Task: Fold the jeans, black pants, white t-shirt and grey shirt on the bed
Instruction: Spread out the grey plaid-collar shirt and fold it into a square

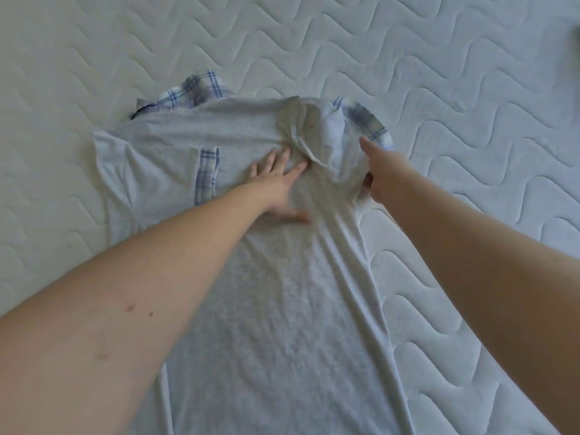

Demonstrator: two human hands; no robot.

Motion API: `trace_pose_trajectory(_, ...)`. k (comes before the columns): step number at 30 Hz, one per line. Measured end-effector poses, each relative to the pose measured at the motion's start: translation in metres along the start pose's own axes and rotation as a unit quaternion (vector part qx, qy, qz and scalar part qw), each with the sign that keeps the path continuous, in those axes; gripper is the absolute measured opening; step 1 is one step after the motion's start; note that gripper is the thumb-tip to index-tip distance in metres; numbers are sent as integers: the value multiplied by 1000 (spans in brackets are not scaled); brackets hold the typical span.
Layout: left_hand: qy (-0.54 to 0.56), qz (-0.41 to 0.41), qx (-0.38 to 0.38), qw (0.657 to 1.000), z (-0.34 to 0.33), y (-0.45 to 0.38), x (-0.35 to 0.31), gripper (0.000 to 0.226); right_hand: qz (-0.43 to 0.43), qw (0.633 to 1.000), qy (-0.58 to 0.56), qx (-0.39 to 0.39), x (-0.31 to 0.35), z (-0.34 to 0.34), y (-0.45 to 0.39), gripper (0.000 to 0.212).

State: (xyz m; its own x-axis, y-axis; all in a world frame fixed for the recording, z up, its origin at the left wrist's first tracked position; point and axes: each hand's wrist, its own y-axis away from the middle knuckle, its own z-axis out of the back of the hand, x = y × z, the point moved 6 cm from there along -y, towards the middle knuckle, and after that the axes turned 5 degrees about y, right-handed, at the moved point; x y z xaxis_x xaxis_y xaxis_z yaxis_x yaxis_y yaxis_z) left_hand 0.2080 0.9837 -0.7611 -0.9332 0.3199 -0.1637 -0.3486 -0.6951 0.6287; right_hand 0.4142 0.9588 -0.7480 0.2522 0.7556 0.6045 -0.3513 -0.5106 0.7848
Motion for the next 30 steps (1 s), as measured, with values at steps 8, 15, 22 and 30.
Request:
trace_pose_trajectory(8, 27, -38, -155, 987, 45, -35, 14, 92, 28, 998, -41, -49, 3, 35, -8, 12)
trace_pose_trajectory(15, -16, -14, -111, 994, 65, -74, 23, 95, 86, 995, 31, -43, -7, 56, 0, 4)
trace_pose_trajectory(22, 18, 9, -62, 998, 77, -87, 30, 115, 132, 985, 111, -1, 18, 31, 20, 21)
trace_pose_trajectory(30, 462, 42, -271, 843, 115, -48, 60, 28, 240, 960, 110, 91, 31, -36, 88, 26)
